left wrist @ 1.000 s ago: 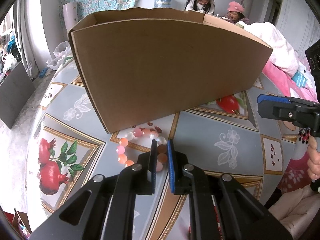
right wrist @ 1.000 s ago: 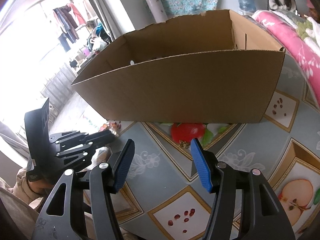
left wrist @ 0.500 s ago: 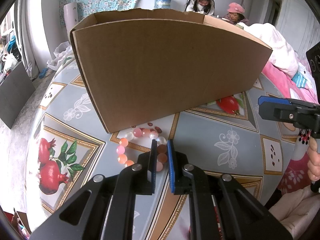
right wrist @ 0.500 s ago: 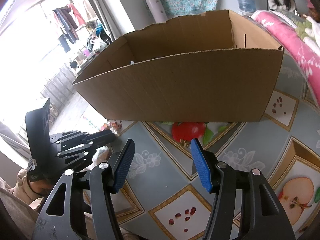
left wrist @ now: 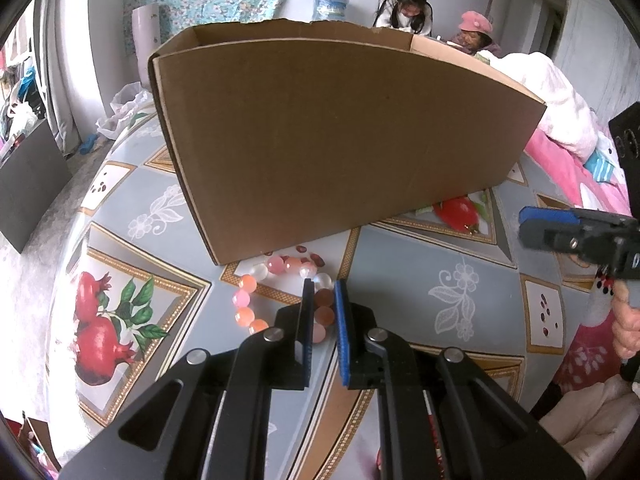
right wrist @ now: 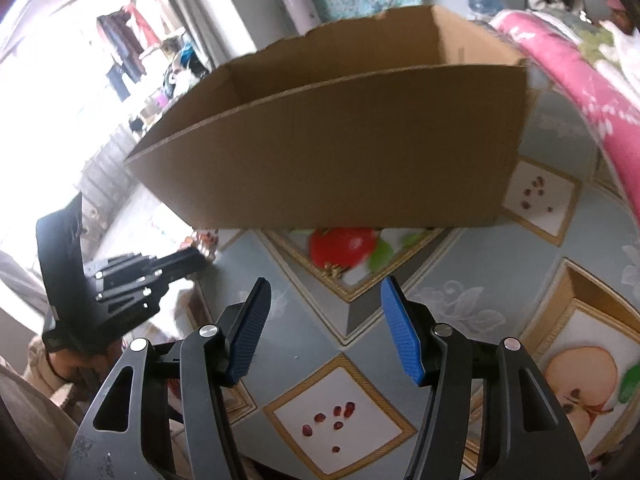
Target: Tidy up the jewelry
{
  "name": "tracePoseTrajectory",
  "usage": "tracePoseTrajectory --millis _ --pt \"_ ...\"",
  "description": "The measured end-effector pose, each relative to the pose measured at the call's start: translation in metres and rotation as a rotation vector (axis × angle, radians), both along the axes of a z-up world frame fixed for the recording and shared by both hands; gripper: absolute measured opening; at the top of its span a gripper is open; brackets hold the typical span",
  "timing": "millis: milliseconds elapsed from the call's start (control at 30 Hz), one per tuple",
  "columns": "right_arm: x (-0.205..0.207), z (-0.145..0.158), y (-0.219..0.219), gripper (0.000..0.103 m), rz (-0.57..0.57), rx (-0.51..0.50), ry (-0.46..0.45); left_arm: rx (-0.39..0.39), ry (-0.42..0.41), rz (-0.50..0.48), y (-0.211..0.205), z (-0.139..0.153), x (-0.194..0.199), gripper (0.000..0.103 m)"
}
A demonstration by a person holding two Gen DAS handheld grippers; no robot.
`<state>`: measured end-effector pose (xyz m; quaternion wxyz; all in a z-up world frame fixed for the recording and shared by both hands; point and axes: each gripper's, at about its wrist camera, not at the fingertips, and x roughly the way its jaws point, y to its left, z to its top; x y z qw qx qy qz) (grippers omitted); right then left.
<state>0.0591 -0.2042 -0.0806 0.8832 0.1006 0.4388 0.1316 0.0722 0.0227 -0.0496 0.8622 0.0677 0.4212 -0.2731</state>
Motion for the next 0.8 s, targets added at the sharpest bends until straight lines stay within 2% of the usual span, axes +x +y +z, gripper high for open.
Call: tracePoseTrajectory --millis 367,567,800 --pt "0.016 -0.009 0.012 0.034 0.049 -0.121 0.006 -0.025 0.004 -0.014 0.004 0.000 0.003 0.009" --pt "0.028 -0.014 0.012 0.031 0.101 -0.187 0.001 -0.024 0.005 -0.016 0.004 0.000 0.003 0.009" --pt "0.030 -0.019 0.026 0.029 0.093 -0.222 -0.001 -0.017 0.005 -0.011 0.002 0.001 0.004 0.009"
